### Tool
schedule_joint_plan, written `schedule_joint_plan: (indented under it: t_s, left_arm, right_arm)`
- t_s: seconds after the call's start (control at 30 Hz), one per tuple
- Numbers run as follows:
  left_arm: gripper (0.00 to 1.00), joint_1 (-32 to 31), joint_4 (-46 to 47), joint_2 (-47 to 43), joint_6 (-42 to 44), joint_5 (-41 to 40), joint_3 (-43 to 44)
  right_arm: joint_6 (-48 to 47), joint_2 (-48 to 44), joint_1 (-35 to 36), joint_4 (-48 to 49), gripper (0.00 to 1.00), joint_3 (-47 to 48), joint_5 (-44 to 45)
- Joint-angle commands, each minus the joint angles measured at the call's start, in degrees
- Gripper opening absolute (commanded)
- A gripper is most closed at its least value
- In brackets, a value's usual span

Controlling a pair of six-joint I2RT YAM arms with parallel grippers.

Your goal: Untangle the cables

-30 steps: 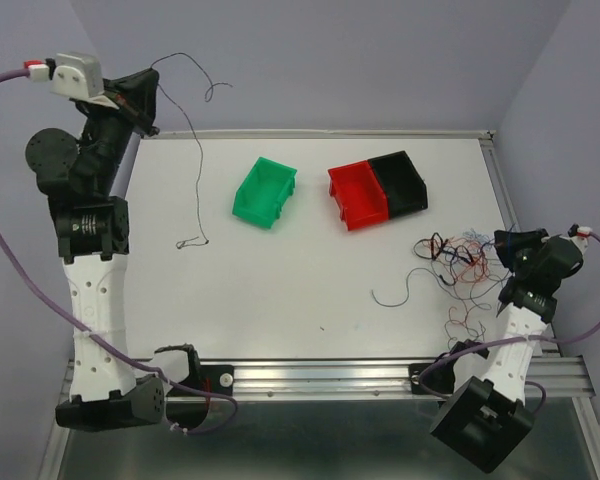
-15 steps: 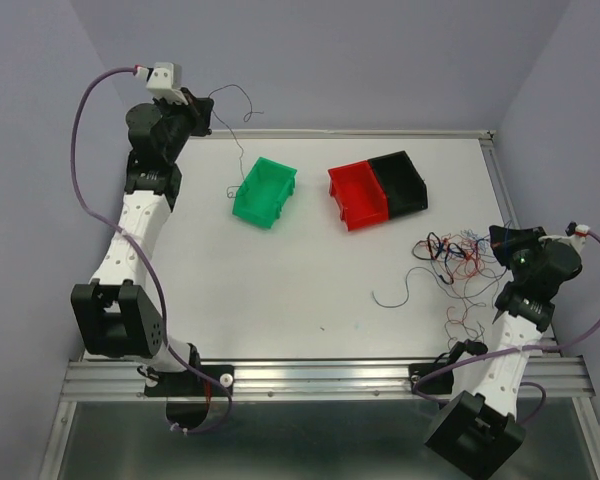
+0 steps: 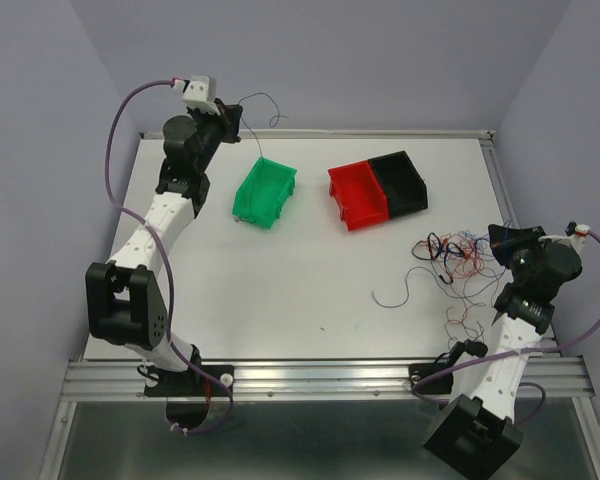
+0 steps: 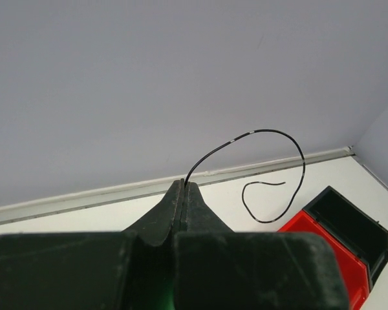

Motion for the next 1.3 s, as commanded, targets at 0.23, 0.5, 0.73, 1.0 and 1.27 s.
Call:
schedule_joint_plan:
  t_s: [0.23, 0.5, 0.73, 1.0, 1.27]
  left_arm:
    - [0.0, -3.6, 7.4, -2.2, 6.9, -7.8, 3.3]
    - [0.0, -3.6, 12.4, 2.0, 9.3, -7.1, 1.7]
    - [0.0, -3.7, 20.9, 4.8, 9.3, -4.5, -5.5]
    - [0.0, -3.9, 24.0, 4.2, 20.6, -6.0, -18.3]
    - [0.0, -4.9, 9.7, 5.9, 30.7, -12.8, -18.6]
  right_arm:
    - [0.0, -0.6, 0.6, 4.0, 0.01, -2.2, -1.4]
    - [0.3, -0.4, 0.6, 4.4, 0.01, -2.4, -2.2]
    - [0.3, -1.3, 0.9, 4.6, 0.01, -2.7, -2.4]
    - [0.4, -1.4, 1.1, 5.0, 0.01, -2.8, -2.8]
    - [0.5, -1.7, 1.2, 5.1, 0.01, -3.0, -2.7]
